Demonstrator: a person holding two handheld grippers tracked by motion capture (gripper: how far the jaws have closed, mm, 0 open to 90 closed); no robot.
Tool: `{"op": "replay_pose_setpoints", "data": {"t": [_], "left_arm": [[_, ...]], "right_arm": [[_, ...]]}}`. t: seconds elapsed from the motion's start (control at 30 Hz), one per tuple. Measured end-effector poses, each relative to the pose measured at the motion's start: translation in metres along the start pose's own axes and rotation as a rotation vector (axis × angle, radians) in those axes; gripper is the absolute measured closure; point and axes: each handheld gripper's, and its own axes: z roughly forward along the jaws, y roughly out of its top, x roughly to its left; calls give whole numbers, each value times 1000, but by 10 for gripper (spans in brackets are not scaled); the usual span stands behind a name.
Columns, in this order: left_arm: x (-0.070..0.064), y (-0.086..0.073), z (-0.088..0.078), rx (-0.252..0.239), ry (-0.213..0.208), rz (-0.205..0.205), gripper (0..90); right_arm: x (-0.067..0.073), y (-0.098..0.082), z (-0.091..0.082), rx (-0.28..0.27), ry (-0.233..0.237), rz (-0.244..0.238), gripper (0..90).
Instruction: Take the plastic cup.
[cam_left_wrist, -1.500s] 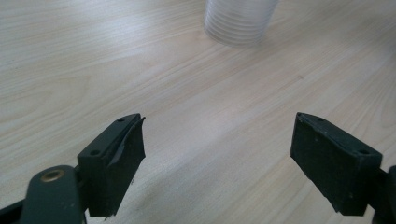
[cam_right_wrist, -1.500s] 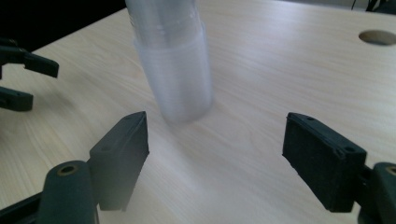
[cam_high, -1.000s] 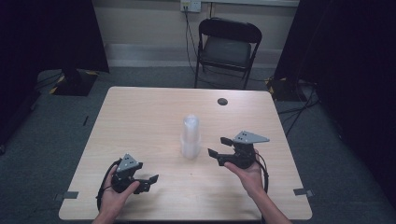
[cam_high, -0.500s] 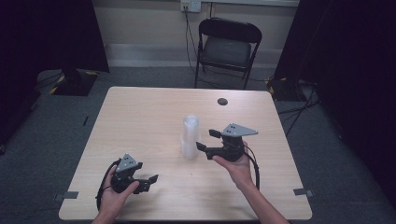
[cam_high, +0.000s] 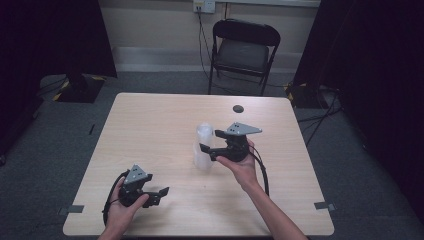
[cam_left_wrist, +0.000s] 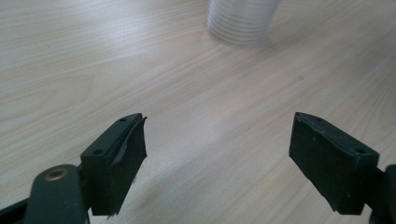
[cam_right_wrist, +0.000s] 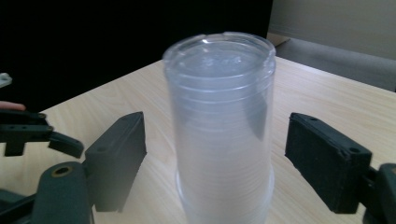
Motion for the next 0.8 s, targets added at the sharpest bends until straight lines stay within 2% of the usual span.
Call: {"op": "replay_pose_setpoints", "data": {"t": [0.03, 0.2, 0.33, 0.8], "left_arm": [[0, 0, 0, -1, 0, -4, 185], [0, 0, 0, 0, 6, -5, 185], [0, 0, 0, -3, 2, -3, 185], [0, 0, -2, -5, 1, 0, 185]], "right_arm": [[-1, 0, 3, 7, -12, 1, 190], [-1, -3, 15, 14, -12, -4, 194], [-5, -6, 24, 18, -6, 9, 195], [-6, -17, 42, 44, -12, 4, 220]]}}
